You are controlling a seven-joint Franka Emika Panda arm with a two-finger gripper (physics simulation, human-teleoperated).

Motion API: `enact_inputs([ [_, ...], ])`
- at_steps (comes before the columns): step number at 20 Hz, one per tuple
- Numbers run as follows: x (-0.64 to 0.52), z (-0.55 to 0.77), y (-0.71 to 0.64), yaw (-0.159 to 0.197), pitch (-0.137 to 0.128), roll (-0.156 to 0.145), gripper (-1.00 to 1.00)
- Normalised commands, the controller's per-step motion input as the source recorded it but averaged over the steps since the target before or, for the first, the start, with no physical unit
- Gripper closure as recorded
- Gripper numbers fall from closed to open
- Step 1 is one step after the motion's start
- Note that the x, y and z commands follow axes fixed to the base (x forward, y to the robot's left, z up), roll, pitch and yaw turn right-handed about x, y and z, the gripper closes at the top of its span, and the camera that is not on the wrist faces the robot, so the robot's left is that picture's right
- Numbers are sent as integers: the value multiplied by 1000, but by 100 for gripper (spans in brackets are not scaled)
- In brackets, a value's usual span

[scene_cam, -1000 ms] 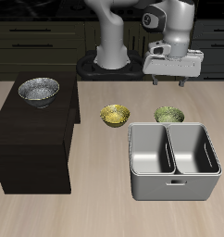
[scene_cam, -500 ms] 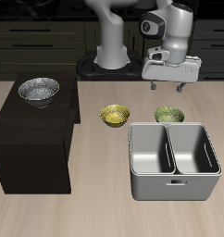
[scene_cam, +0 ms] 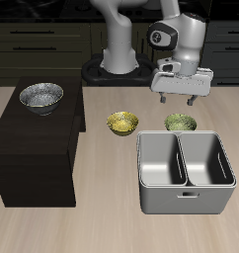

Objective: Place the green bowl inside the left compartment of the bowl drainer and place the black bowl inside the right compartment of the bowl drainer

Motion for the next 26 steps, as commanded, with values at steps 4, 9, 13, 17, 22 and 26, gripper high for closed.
enact_inputs([
  [4, 2, -230, 9, -4, 32, -9, -100],
  [9, -13, -191, -10, 9, -6, -12, -100],
  [13, 62, -192, -9, 6, 24, -14, -100],
  [17, 33, -209, -46, -2, 11, -25, -100],
  [22, 1, -272, -4, -5, 17, -9, -100],
  [26, -6, -238, -84, -21, 33, -15, -100],
])
